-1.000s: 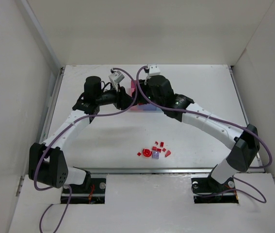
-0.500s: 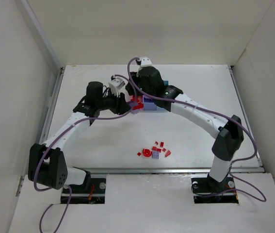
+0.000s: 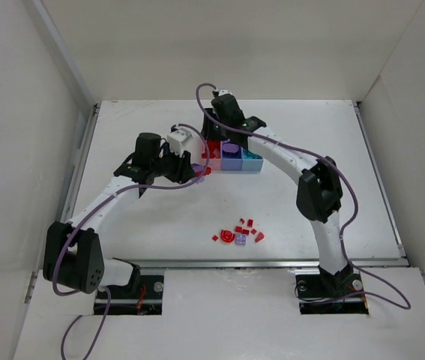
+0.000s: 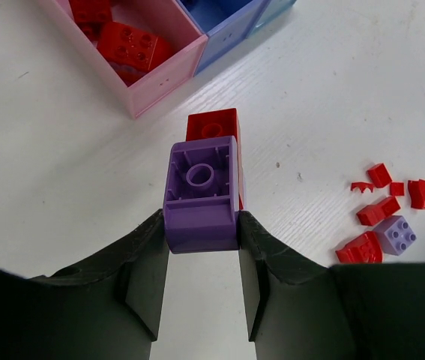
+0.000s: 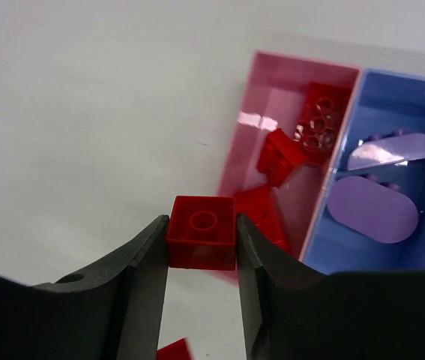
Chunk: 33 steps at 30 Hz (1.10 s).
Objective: Sort the legos into containers by color
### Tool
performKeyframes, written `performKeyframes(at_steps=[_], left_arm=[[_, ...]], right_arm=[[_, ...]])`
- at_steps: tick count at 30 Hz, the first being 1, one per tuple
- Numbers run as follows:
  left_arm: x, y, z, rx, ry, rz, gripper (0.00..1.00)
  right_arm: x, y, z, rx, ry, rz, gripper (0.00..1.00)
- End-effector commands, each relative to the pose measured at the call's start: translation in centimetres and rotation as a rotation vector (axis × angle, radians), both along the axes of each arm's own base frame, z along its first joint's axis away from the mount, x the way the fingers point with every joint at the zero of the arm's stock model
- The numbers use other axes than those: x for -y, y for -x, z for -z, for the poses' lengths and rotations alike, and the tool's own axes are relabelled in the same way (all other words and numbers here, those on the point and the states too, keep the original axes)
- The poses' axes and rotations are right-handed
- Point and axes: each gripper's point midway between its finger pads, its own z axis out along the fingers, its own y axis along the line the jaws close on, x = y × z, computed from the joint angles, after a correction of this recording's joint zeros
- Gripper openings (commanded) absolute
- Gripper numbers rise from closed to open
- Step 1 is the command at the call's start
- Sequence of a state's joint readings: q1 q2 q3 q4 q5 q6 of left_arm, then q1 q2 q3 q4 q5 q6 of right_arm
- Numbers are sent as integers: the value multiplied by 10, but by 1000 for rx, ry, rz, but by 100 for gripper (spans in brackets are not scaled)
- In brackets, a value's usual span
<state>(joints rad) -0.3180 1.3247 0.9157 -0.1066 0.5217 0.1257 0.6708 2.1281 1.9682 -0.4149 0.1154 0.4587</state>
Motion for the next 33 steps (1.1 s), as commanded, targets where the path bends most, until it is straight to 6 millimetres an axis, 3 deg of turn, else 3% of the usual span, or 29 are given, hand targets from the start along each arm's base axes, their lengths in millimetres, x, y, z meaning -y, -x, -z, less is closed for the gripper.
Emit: performKeyframes(at_steps=[1,5,9,10,13,15,18,19,20,22,23,25,26,27,33], left_arm=[[-4,-3,-15,69,-4,-8,0],[-7,-5,-15,69,-4,-17,0],[-7,-7,-16,69,-4,-17,0],[-6,-10,-21,92,-4,-13,0],[-4,-11,-22,91,2,-4,0],[-2,-12,-27,113,1,22,0],[4,-8,-35,160,-8,114,0],[6,-6,-38,178,-11,148,0],[11,1,-39,179,-4,207,0],[15,6,-49,252,-26,315,0],[17,9,-52,270,-27,357,0],[25,23,-64,289,5,463,0],[27,26,-65,296,8,503,0],[30,34,-70,316,15,580,0],[35,52,-76,381,4,761,0]], right_arm=[[6,-7,6,-71,-30,-11,15],[5,-9,10,-94,-56,-42,37],[4,-5,17,-125,-66,-85,77],[2,-3,16,-127,-68,-105,80],[1,3,-6,-72,-81,-192,97],[-2,10,-21,-21,-96,-294,97],[2,40,-51,140,-51,-551,97],[13,48,-35,147,-10,-590,97],[23,58,-58,276,56,-663,97],[39,73,-60,373,93,-770,97],[52,95,-51,389,112,-838,97],[56,120,-51,541,161,-1035,97],[62,129,-39,546,192,-1065,97],[64,137,-49,608,206,-1103,97],[64,160,-44,617,190,-1256,87]])
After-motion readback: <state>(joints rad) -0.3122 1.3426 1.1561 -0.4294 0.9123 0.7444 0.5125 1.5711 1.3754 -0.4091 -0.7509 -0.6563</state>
